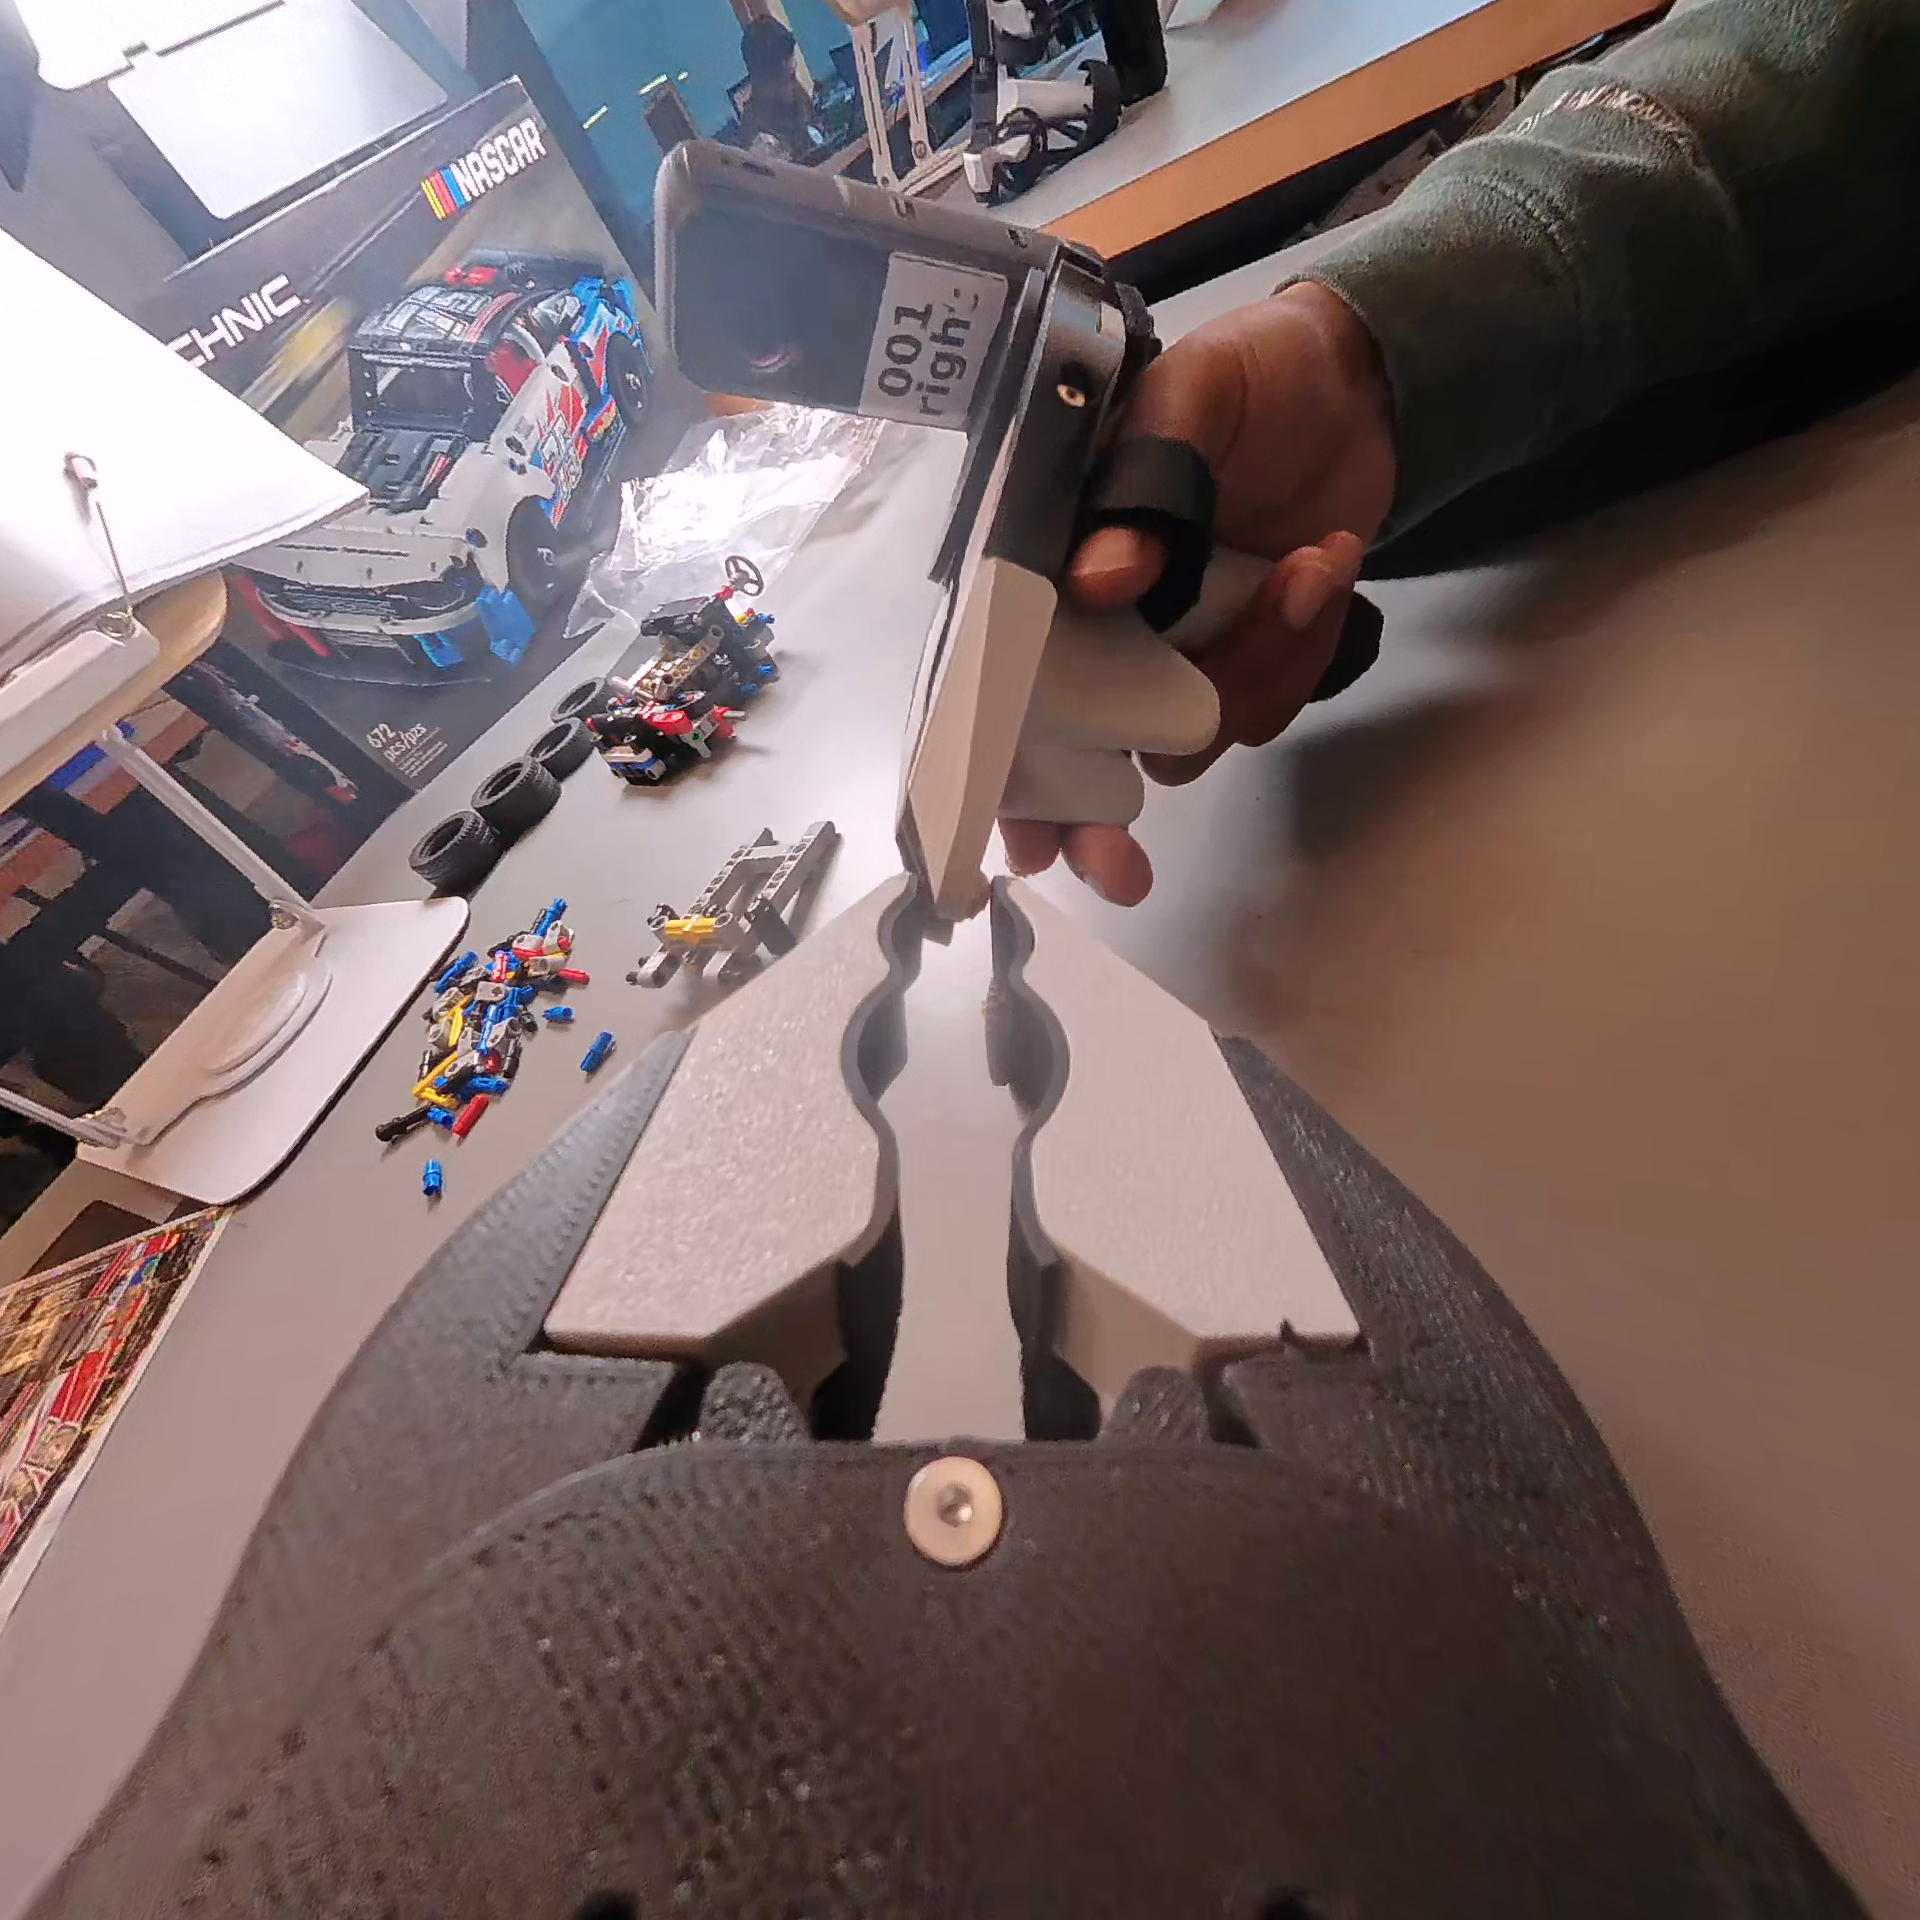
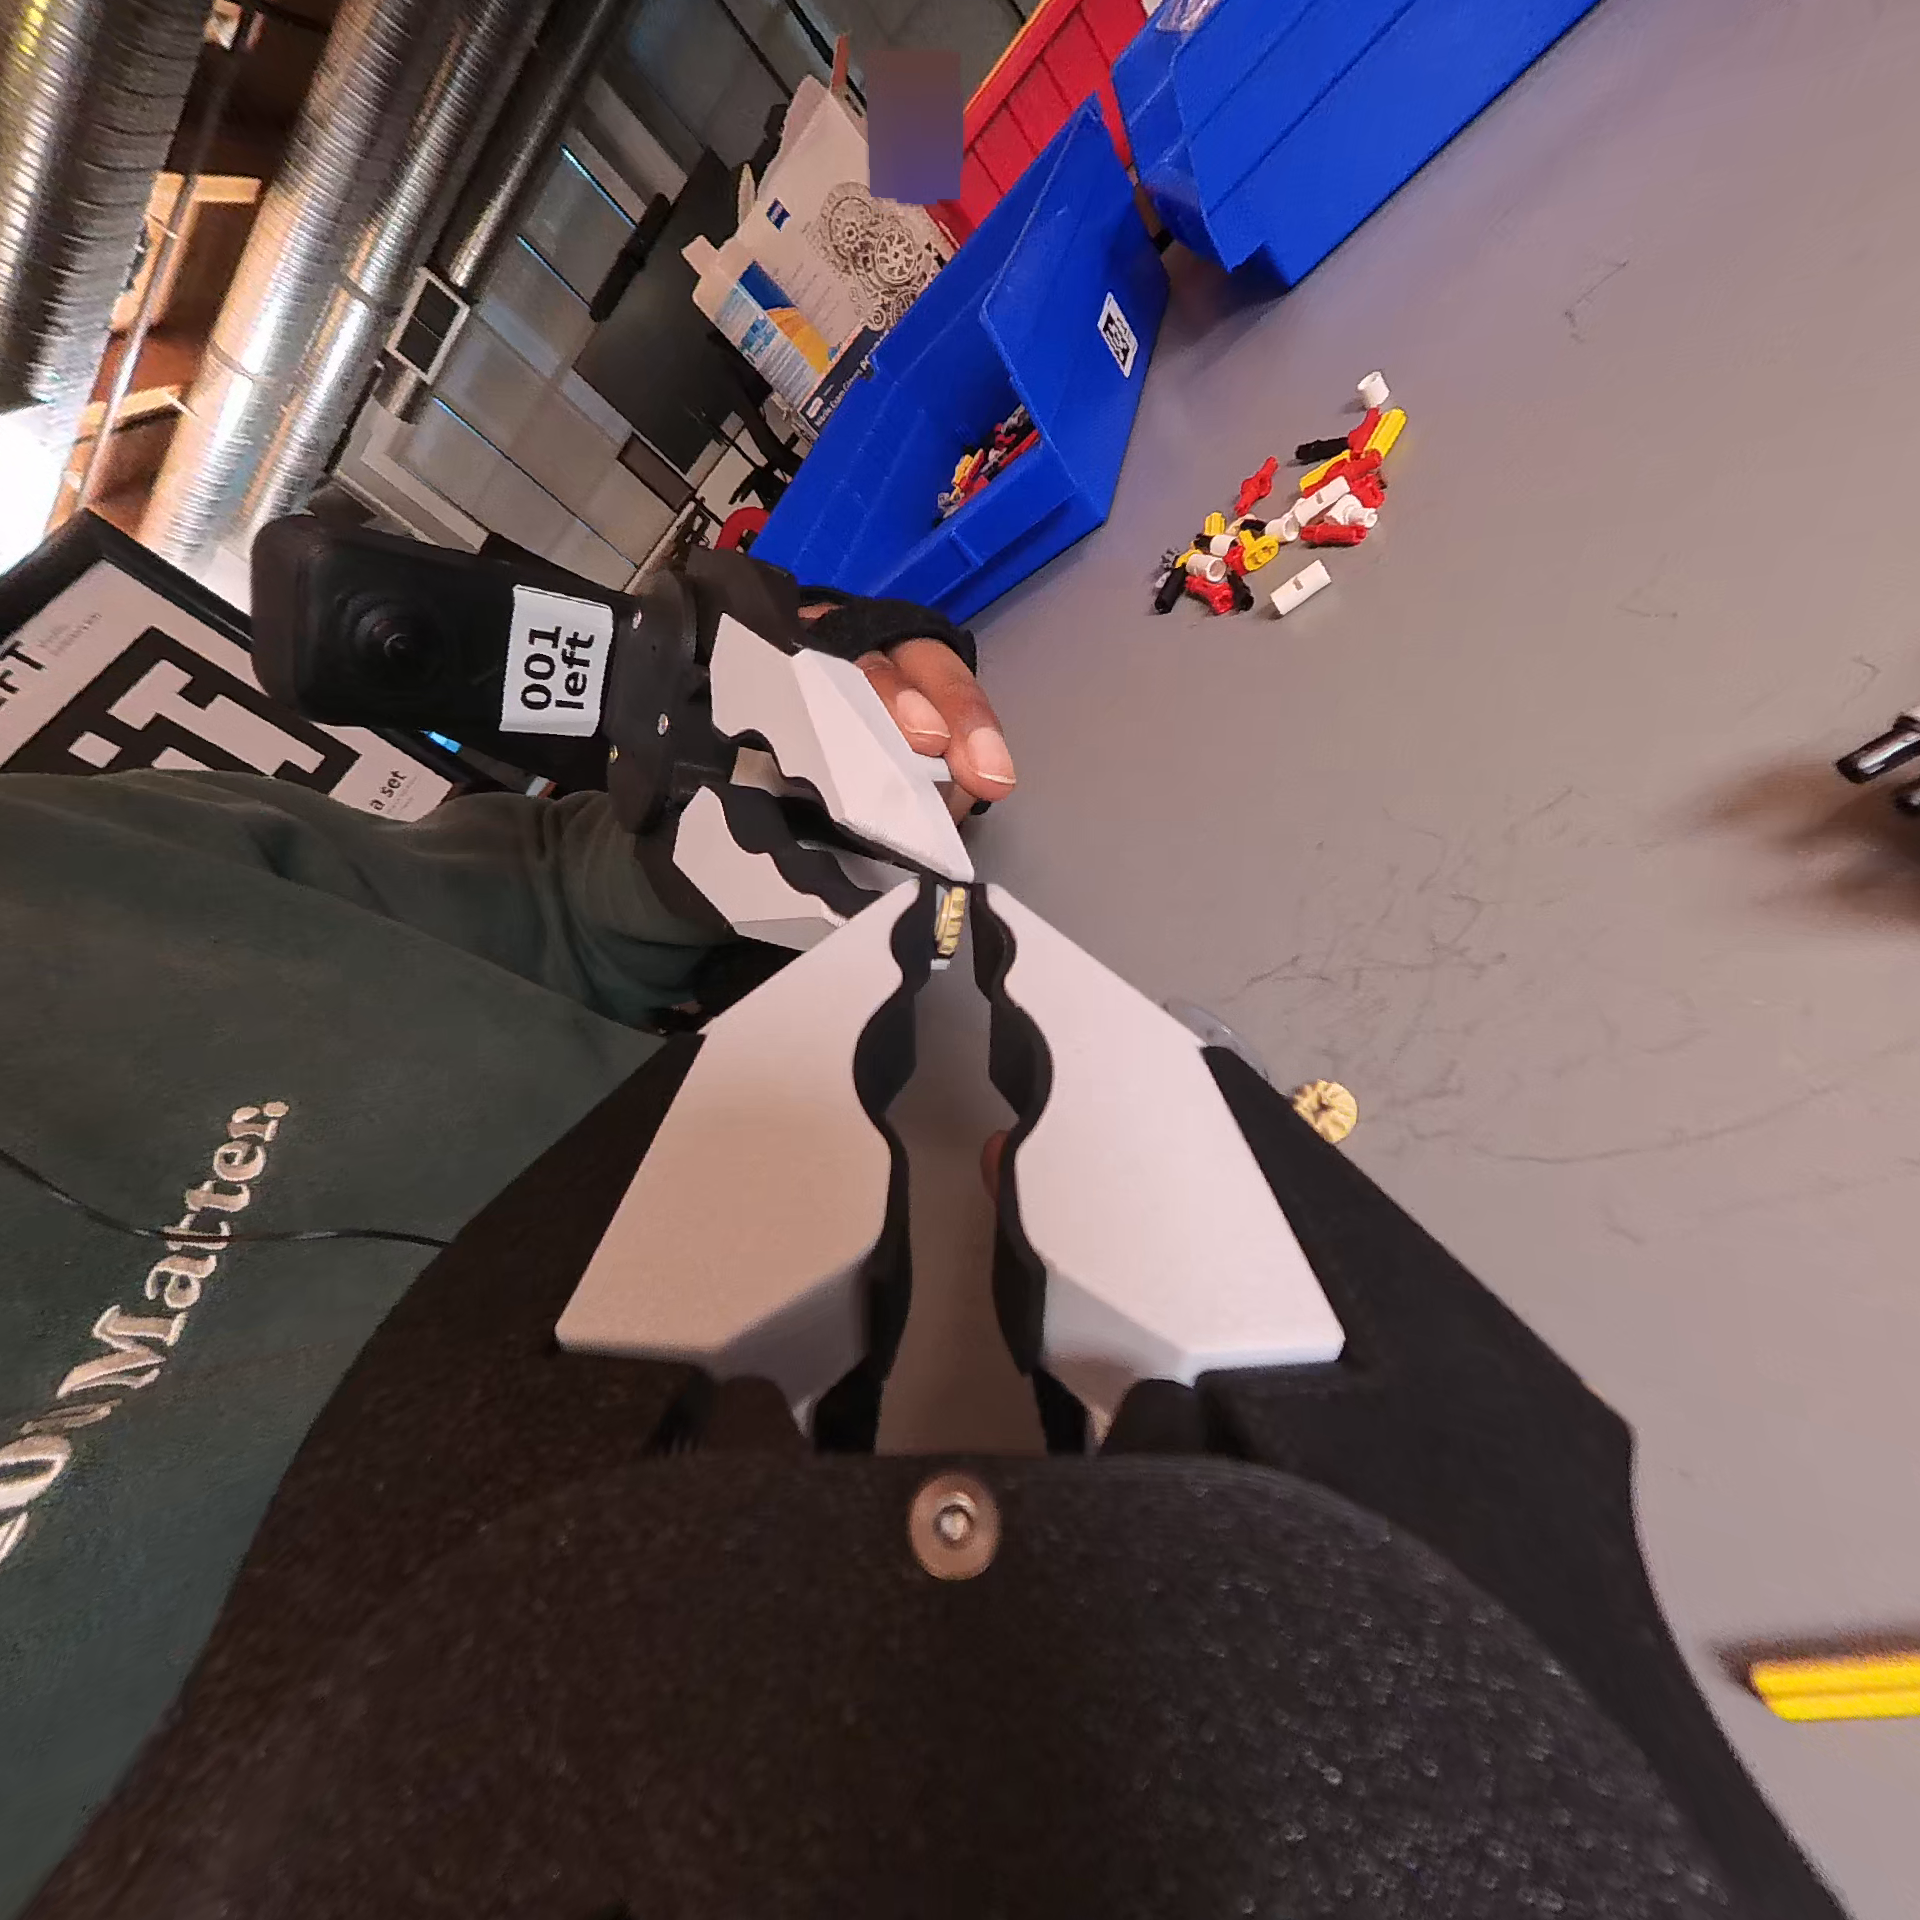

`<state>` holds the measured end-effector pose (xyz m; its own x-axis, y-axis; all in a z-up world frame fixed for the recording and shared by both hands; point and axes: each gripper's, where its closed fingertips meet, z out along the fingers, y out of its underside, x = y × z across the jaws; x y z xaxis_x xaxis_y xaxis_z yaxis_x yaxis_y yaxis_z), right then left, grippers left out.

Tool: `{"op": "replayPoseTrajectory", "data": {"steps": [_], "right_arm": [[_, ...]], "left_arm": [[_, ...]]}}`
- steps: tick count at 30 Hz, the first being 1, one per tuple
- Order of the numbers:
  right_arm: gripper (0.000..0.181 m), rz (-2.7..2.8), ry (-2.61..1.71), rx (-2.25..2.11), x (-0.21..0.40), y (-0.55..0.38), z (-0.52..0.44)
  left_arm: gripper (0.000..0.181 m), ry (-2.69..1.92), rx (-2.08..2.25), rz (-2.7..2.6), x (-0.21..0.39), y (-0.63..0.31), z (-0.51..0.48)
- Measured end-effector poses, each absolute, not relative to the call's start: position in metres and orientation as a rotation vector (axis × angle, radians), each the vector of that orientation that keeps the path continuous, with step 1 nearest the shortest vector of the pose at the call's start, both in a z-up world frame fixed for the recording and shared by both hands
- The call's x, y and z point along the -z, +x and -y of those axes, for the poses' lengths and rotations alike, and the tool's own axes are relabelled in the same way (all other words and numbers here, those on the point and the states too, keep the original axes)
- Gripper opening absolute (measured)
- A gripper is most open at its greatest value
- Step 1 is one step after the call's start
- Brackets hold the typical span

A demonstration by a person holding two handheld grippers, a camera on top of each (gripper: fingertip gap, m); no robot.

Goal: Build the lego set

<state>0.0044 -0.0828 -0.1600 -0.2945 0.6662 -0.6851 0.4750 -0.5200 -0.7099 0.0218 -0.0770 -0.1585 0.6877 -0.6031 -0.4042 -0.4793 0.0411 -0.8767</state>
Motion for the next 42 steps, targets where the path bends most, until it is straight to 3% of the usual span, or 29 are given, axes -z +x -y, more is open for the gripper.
{"op": "replayPoseTrajectory", "data": {"steps": [18, 34, 42], "right_arm": [[0.002, 1.647, -1.43, -1.563, 0.155, 0.015, 0.064], [0.002, 1.781, -1.188, -1.215, 0.161, 0.028, 0.049], [0.002, 1.806, -1.196, -1.236, 0.169, 0.028, 0.053]], "left_arm": [[0.005, -1.641, 0.665, -0.597, 0.137, 0.011, 0.079], [0.058, -2.013, 0.66, -0.653, 0.204, 0.016, 0.076], [0.047, -2.065, 0.51, -0.769, 0.218, 0.022, 0.071]]}}
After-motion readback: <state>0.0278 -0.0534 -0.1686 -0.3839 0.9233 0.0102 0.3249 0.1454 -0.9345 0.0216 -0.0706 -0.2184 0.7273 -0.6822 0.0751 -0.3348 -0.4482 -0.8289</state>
